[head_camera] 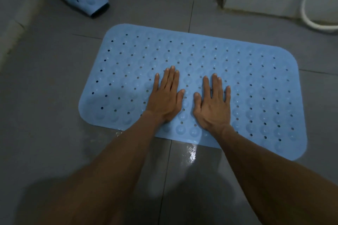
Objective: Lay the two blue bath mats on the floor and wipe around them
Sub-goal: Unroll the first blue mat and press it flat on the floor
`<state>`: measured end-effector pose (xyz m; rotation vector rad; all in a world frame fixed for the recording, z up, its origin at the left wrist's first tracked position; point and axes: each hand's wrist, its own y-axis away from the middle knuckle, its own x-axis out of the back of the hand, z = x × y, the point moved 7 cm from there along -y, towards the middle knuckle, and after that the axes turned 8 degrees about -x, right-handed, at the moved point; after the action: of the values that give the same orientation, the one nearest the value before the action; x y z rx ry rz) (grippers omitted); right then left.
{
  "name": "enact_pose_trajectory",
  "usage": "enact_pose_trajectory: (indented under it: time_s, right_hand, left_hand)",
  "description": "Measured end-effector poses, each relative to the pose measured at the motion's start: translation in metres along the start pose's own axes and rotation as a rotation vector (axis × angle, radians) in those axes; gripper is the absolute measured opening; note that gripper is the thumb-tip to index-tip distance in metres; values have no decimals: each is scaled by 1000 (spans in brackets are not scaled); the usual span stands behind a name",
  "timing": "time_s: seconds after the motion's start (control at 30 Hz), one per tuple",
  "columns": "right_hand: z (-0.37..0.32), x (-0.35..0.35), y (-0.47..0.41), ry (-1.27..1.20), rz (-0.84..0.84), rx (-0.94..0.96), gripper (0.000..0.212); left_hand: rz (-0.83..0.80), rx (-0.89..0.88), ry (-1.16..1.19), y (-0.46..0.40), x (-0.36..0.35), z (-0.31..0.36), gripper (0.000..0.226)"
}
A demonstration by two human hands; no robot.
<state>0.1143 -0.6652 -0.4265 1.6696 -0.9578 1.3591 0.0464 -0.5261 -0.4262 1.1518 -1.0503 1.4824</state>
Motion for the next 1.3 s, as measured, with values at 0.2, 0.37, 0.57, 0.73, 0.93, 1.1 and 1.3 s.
enact_pose_trajectory:
  time_s: [0.2,0.37,0.57,0.73,0.93,1.1,1.3]
  right_hand:
    - [0,2,1,-4,-8,-27,67]
    - [-1,5,2,-3,-18,-35,68]
    - [-2,6,0,2,-35,-37,69]
    - [-3,9,1,-32,-15,-39,68]
    - [-2,6,1,-14,-10,-40,68]
    - [-3,4,1,13,-24,-27,69]
    - [-3,2,-5,33,-248,-1,70]
  left_hand:
    - [-70,34,29,0,1,0,66]
    - [-108,38,28,-1,2,2,65]
    - [-142,60,28,-3,2,0,66]
    - [-160,69,28,-2,3,0,66]
    - [-141,65,20,0,1,0,66]
    - [-117,52,23,1,0,0,67]
    - [-230,55,75,-4,4,-3,66]
